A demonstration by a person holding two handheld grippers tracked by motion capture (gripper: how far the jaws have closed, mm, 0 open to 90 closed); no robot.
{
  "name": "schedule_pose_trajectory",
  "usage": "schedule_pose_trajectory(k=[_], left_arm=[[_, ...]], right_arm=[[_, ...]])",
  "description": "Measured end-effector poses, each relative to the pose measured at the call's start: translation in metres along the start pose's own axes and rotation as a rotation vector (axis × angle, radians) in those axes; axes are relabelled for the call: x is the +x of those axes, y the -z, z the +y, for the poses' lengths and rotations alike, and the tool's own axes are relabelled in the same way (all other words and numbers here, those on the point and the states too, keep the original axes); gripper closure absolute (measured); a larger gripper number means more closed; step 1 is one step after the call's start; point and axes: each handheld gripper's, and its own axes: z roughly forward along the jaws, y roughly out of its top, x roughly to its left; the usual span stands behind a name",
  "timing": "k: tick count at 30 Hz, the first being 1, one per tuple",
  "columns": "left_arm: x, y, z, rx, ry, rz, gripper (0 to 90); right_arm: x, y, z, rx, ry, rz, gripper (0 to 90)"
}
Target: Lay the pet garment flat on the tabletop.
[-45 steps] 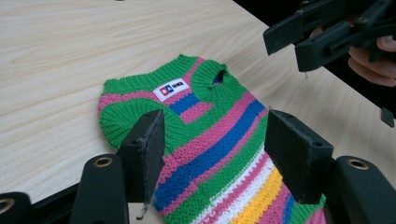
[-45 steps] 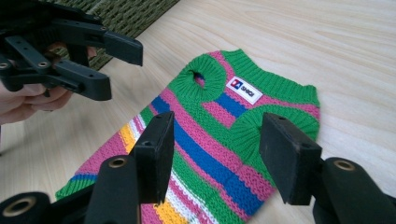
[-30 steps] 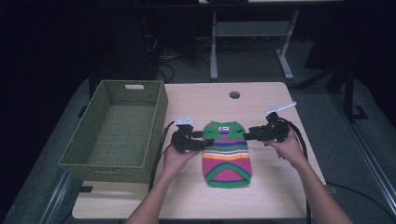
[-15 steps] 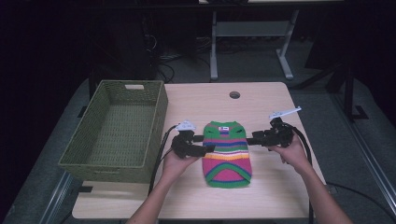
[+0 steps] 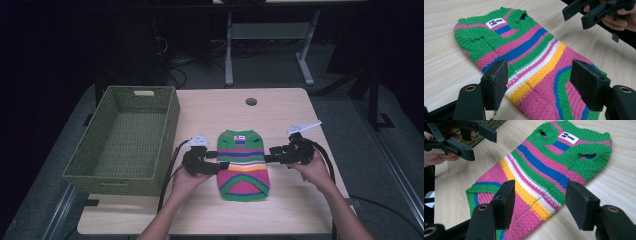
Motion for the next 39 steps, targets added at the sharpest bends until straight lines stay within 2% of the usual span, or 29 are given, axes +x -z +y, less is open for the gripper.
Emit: schedule_pose_trajectory(k=[4,9,17,24,30,38,39], left_arm=[[-0.004,0.003,-0.003,0.004,-0.006,-0.005,30.4],[-0.01,0.005,-0.006,0.011,-0.035,-0.008,30.8],[-0.014,0.009,-0.013,0.003,-0.024,-0.018,30.6],[-0.016,0.014,-0.019,0.011,-0.046,-0.014,30.4],[-0.018,0.02,-0.025,0.008,-0.033,-0.02,30.2],[-0.022,0.026,-0.034,0.022,-0.05,-0.013,29.1],[-0.023,0.026,-0.036,0.021,-0.042,-0.014,29.1]], right_arm=[[0.003,0.002,-0.005,0.0,0.0,0.005,40.8],[0.004,0.005,-0.011,0.006,0.001,0.007,40.2],[0.005,0.012,-0.025,-0.004,-0.001,0.01,39.5],[0.009,0.017,-0.033,-0.012,-0.005,0.019,39.1],[0.011,0.022,-0.04,-0.013,-0.002,0.017,38.7],[0.014,0.027,-0.05,-0.012,0.004,0.008,38.1],[0.014,0.027,-0.052,-0.008,-0.003,0.01,37.5]])
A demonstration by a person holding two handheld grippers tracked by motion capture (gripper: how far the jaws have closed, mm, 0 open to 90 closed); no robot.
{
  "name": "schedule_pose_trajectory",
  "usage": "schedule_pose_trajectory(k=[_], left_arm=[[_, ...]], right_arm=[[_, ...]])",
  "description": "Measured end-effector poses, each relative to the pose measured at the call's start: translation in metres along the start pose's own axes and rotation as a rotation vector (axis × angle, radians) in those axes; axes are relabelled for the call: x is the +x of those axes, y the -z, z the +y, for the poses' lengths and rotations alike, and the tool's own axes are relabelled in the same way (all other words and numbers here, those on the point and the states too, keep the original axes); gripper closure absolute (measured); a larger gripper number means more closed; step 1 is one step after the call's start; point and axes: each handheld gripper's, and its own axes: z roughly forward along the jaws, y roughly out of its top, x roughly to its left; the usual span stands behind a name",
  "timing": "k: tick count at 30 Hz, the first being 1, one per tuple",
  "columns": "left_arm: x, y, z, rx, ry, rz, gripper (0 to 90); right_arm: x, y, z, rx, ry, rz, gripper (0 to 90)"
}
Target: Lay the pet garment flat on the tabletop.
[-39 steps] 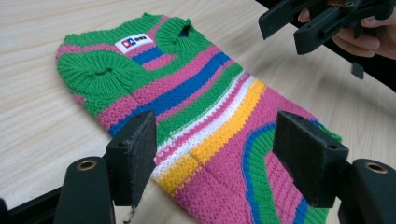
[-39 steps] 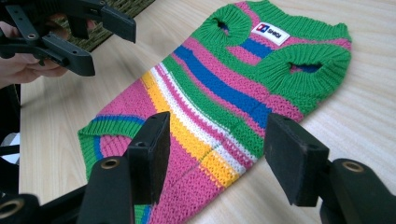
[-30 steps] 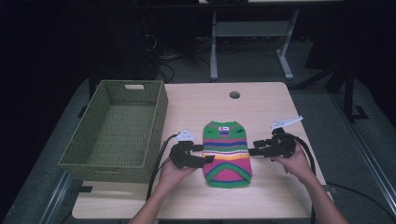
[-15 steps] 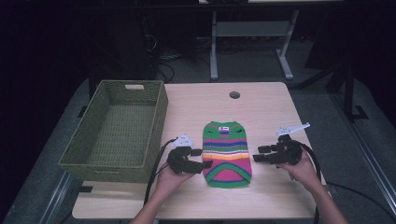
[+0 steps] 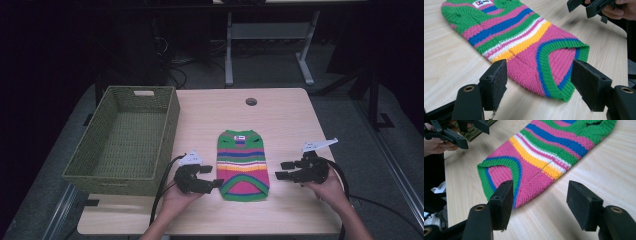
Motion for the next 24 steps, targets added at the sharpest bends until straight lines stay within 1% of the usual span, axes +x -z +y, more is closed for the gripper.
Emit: schedule_pose_trajectory(k=[2,3,4,5,7,8,9,11,17,18,19,24], left_arm=[[0.0,0.001,-0.003,-0.004,-0.004,-0.003,29.1],[-0.002,0.001,-0.005,-0.004,0.002,-0.001,29.1],[-0.001,0.002,-0.005,0.001,-0.008,0.001,29.1],[-0.002,0.002,-0.006,-0.001,-0.002,0.001,29.1],[-0.003,0.004,-0.008,-0.004,-0.005,-0.003,29.1],[-0.004,0.005,-0.009,-0.008,0.002,-0.003,29.1],[-0.004,0.007,-0.009,-0.012,0.006,-0.003,29.1],[-0.005,0.009,-0.01,-0.012,-0.001,-0.002,29.1],[-0.005,0.014,-0.015,-0.006,0.003,0.0,29.1],[-0.006,0.015,-0.016,-0.006,0.011,-0.002,29.0],[-0.006,0.015,-0.017,-0.008,0.005,0.0,29.1],[-0.008,0.02,-0.024,-0.003,0.013,0.002,29.0]], right_arm=[[0.001,0.001,-0.003,-0.009,0.01,-0.001,37.6],[0.002,0.002,-0.005,-0.009,0.002,0.002,37.6],[0.003,0.003,-0.007,-0.01,0.006,0.003,37.5],[0.003,0.004,-0.008,-0.015,0.011,0.006,37.5],[0.005,0.006,-0.011,-0.01,0.003,0.005,37.0],[0.004,0.007,-0.012,-0.005,0.004,0.001,36.6],[0.005,0.008,-0.014,-0.012,0.007,-0.002,36.7],[0.005,0.011,-0.017,-0.028,-0.005,0.006,36.7],[0.006,0.015,-0.026,-0.027,-0.008,-0.007,35.4],[0.007,0.016,-0.027,-0.029,-0.006,-0.012,35.4],[0.008,0.017,-0.029,-0.033,-0.009,-0.01,35.4],[0.01,0.022,-0.036,-0.053,-0.012,-0.01,35.3]])
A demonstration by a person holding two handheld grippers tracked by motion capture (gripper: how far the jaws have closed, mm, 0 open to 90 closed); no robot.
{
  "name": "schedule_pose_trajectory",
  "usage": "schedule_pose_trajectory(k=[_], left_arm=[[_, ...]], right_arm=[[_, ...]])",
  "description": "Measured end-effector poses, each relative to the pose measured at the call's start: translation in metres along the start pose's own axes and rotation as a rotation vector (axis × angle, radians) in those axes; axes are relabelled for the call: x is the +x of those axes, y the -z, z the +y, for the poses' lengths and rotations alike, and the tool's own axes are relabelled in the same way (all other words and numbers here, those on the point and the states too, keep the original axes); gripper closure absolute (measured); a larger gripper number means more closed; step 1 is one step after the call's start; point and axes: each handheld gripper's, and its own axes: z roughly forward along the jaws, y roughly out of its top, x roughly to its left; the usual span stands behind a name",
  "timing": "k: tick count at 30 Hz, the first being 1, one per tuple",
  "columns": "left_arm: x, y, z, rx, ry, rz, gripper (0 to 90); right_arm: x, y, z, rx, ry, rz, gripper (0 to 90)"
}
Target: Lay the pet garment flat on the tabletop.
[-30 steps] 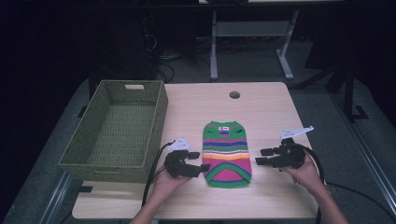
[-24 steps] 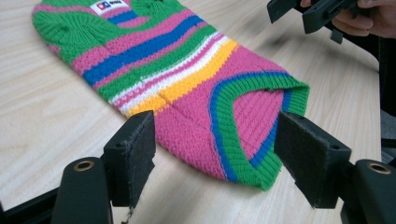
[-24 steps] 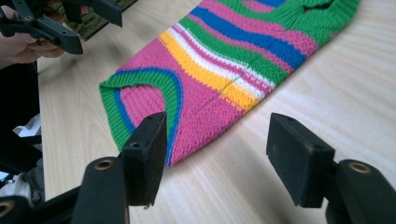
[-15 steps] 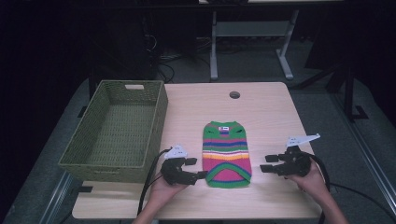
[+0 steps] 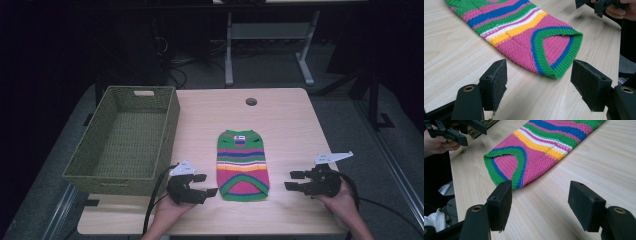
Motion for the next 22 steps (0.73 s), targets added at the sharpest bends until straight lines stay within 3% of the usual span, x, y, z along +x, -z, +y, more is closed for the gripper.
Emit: schedule_pose_trajectory(k=[22], left_arm=[[-0.007,0.016,-0.016,-0.022,-0.001,0.006,28.5]], right_arm=[[0.011,0.022,-0.031,-0.044,-0.008,-0.022,33.6]])
